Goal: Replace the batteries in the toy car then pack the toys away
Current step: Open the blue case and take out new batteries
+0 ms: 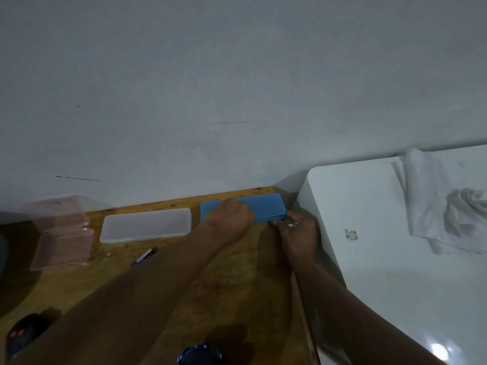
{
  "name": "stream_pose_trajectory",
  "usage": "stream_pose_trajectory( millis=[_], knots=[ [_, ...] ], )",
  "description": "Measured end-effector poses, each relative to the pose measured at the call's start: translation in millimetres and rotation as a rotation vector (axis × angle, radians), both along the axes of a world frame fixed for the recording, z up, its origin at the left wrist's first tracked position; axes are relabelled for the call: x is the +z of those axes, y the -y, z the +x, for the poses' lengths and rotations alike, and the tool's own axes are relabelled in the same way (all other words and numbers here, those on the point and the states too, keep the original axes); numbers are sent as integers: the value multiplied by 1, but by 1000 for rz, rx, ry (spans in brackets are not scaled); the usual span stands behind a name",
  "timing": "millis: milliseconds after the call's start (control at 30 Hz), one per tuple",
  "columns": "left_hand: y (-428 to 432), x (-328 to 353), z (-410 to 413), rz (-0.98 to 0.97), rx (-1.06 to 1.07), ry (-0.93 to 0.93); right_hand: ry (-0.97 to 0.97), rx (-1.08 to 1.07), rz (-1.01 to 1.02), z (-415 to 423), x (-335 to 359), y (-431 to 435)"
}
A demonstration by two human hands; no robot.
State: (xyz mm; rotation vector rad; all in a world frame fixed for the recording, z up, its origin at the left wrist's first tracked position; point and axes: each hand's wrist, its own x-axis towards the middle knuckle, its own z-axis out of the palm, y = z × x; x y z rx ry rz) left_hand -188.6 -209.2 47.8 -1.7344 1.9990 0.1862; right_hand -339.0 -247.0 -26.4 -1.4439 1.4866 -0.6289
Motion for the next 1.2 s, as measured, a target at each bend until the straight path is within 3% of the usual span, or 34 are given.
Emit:
stream_pose_trajectory(
  millis=[200,433,633,700,800,900,1000,1200],
  knots=[
    [15,31,28,7,111,-213,-12,40,6,-4,6,2],
    [25,35,49,-95,218,-334,-343,121,-68,-4,32,-4],
    [29,36,51,-98,289,-396,-138,334,466,-7,69,-3],
    [31,34,52,-94,309,-411,-97,438,535,-5,82,2],
    [32,32,53,-103,351,-450,-245,623,384,3,91,13],
    [33,32,54,-121,377,-474,-534,835,-45,19,91,28],
    [34,31,56,-122,389,-500,-690,976,-346,31,91,34],
    [35,30,57,-118,359,-503,-853,1181,-515,42,78,37]
  ],
)
